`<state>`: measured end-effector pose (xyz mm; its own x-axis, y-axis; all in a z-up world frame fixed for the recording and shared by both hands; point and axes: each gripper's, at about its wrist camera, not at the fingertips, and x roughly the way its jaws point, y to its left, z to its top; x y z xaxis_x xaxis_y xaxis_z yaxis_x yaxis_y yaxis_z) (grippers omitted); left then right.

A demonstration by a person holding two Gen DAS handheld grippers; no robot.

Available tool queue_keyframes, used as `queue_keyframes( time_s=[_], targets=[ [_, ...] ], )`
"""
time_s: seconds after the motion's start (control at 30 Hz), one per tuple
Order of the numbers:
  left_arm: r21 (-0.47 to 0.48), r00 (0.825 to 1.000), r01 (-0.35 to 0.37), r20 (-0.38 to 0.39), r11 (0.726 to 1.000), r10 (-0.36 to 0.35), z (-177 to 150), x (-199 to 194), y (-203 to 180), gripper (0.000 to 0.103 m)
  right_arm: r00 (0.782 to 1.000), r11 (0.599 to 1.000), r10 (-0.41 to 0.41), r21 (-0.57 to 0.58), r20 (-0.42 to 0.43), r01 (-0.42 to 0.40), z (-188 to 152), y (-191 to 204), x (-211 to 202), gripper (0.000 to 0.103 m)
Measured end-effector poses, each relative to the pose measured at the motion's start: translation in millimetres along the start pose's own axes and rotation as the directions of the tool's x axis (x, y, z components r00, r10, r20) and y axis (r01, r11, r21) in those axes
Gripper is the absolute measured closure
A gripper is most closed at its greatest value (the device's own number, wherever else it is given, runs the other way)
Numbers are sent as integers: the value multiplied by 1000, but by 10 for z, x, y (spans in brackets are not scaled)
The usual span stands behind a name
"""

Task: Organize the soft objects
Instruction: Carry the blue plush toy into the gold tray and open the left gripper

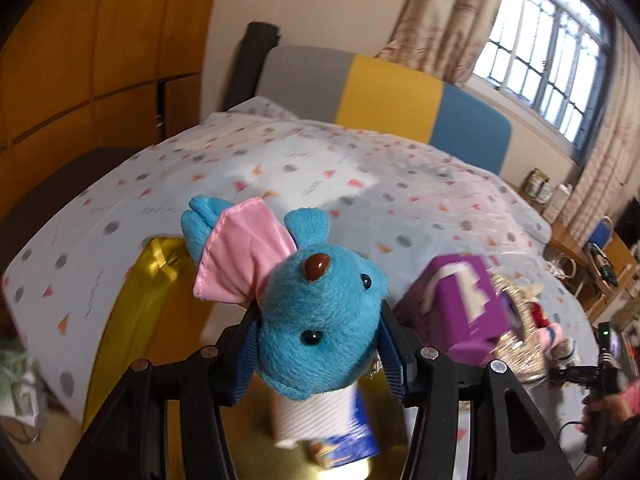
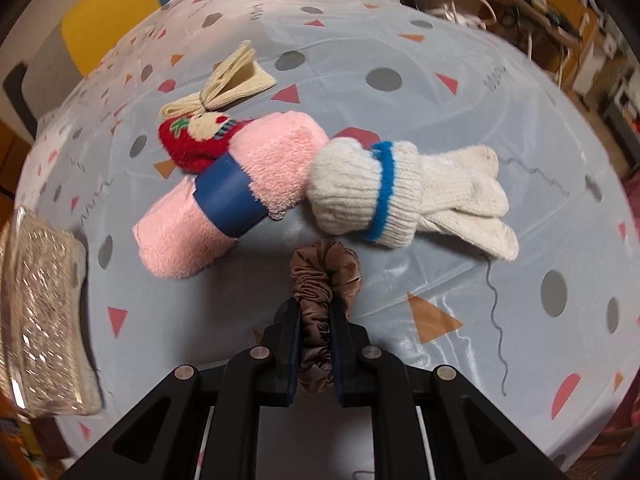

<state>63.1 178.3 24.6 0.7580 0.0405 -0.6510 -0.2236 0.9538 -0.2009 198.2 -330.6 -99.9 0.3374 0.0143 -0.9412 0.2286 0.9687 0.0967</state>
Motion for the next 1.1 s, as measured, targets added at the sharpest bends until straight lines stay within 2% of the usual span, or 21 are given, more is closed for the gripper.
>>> queue_keyframes(
  time_s=[0.07,0.13,0.33,0.53,0.73,0.9,1.0,1.1],
  targets=[
    [-16,999,-27,-17,999,27,-90,26,123,49,998,994,-56,-93,17,57,-45,142,-5,90],
    [-19,998,-60,-25,998,60,-163,58,199,49,996,988,-81,-131,25,83,-57,192,-2,89],
    [-22,994,-92,-69,996,90,-318,166,327,47,994,983,-101,-153,34,105,-101,265,2,89],
    [-20,989,-106,-109,994,103,-433,296,360,45,984,959,-166,-222,62,176,-203,472,40,89],
    [-21,983,-114,-146,993,110,-506,402,393,40,983,957,-172,-224,66,182,-212,498,19,89],
    [-2,982,-129,-138,992,127,-534,387,377,37,983,957,-172,-227,67,183,-172,493,43,89],
    [2,985,-131,-111,991,130,-519,318,371,31,983,958,-169,-224,66,180,-167,478,29,89],
    [12,988,-130,-85,991,131,-487,241,351,30,985,961,-162,-215,63,172,-159,465,25,90]
  ],
)
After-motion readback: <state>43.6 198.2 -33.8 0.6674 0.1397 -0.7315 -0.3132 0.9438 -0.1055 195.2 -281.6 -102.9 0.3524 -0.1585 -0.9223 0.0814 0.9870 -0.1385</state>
